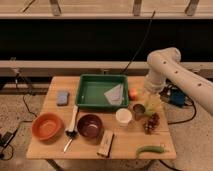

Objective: Place sponge in red bowl

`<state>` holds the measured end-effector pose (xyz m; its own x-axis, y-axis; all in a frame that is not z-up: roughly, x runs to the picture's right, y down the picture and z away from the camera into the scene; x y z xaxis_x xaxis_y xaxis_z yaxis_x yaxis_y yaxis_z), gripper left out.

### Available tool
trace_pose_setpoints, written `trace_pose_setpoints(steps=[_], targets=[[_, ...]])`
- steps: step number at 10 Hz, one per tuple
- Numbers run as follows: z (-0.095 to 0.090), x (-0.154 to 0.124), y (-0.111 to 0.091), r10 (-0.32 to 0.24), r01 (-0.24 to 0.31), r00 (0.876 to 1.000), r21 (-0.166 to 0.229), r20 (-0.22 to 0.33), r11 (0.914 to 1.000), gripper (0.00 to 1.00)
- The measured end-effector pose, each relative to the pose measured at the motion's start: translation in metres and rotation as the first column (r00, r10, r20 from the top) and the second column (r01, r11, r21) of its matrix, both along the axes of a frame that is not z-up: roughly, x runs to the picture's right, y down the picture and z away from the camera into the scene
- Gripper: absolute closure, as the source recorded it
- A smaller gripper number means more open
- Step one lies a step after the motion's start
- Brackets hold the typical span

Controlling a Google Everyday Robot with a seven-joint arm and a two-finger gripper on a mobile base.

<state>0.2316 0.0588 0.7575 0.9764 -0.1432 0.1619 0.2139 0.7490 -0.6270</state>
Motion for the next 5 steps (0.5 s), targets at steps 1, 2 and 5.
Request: trace_pose_setpoints(steps=[1, 2, 5], targets=[[-0.003, -0.011, -0.005, -0.028, 0.028, 0.999, 0.009, 0.022, 0.9996, 0.35], [-0.006, -0.028, -0.011, -0.057, 0.056, 0.997, 0.021, 0.043, 0.9982, 0.35], [-0.011, -0.101, -0.023, -0.170, 0.164, 0.977, 0.053, 0.128, 0.9850, 0.35]])
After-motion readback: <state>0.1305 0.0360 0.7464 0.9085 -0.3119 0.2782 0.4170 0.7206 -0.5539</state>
